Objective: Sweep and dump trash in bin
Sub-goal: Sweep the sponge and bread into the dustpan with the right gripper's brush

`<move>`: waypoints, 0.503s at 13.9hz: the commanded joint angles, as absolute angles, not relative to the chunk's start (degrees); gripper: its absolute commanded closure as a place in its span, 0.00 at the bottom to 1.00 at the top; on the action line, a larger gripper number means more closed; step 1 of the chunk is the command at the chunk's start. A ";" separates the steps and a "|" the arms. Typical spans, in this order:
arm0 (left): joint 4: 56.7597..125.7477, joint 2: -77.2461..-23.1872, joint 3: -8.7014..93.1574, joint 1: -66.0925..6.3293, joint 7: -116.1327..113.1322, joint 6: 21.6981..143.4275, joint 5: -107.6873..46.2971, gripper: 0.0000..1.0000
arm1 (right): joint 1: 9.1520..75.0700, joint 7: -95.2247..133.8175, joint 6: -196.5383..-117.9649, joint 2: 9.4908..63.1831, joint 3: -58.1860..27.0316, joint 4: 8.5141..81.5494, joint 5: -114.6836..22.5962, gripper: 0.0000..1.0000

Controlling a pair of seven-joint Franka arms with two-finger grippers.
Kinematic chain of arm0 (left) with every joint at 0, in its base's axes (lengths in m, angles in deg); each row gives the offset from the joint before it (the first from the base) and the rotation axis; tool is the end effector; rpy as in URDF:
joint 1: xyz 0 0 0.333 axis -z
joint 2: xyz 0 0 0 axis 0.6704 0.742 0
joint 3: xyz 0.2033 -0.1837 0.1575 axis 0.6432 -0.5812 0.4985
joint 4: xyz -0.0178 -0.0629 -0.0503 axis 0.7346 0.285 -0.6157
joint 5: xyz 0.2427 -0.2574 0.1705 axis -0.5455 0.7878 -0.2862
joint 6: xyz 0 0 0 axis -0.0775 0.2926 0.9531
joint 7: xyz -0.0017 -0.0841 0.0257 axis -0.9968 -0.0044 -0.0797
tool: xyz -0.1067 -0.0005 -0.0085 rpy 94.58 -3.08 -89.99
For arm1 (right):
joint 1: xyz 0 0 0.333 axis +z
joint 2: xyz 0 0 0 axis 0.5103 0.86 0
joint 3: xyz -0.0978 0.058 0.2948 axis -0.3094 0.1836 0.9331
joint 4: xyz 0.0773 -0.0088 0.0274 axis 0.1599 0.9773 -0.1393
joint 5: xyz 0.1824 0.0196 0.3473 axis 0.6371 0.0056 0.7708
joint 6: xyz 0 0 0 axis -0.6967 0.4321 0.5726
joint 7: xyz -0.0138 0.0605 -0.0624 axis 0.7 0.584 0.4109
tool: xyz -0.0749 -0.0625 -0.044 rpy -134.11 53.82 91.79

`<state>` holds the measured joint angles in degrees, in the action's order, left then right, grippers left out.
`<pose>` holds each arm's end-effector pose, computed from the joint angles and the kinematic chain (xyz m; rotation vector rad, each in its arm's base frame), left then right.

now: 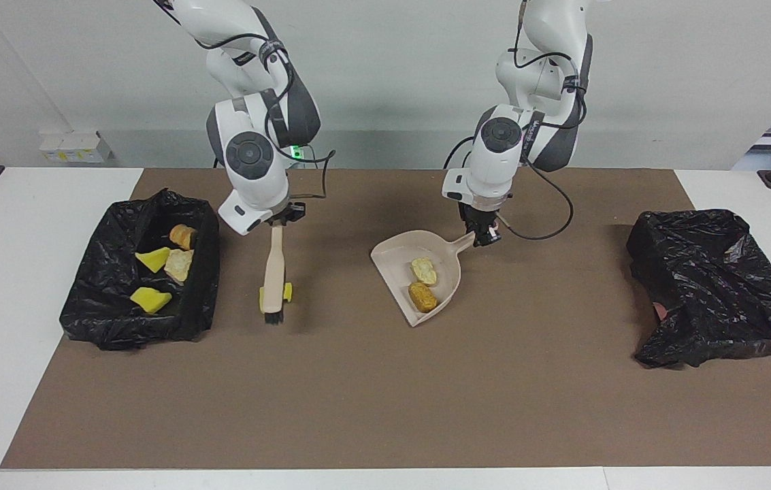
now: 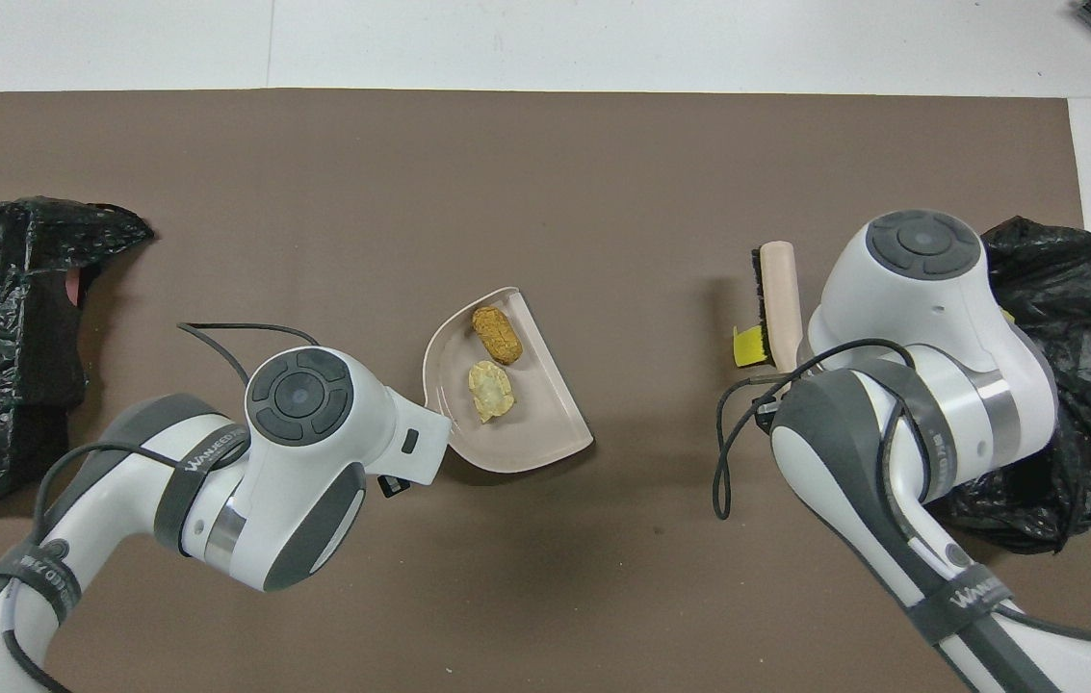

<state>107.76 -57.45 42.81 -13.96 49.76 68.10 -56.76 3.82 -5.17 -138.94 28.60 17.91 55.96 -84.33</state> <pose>0.4553 -0.2685 0.3578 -2.6140 1.7268 0.1241 0.5200 0.1081 0.3857 2.9618 0.0188 -0.5143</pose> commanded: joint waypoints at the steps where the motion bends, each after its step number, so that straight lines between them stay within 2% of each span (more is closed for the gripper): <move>1: 109.85 -59.22 43.32 -13.01 50.51 68.90 -57.33 1.00 | -0.32 -1.99 -142.13 24.24 18.18 61.33 -87.69 1.00; 3: 109.85 -59.31 43.32 -13.01 50.51 68.90 -57.33 1.00 | -2.27 1.35 -144.58 24.60 18.18 63.70 -88.32 1.00; 7: 109.85 -59.31 43.32 -12.83 50.51 68.63 -57.33 1.00 | -1.58 4.26 -146.27 26.79 18.53 67.31 -88.24 1.00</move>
<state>107.79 -57.45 42.74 -13.89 49.78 68.10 -56.76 -1.75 1.99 -144.81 26.74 17.84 65.56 -87.78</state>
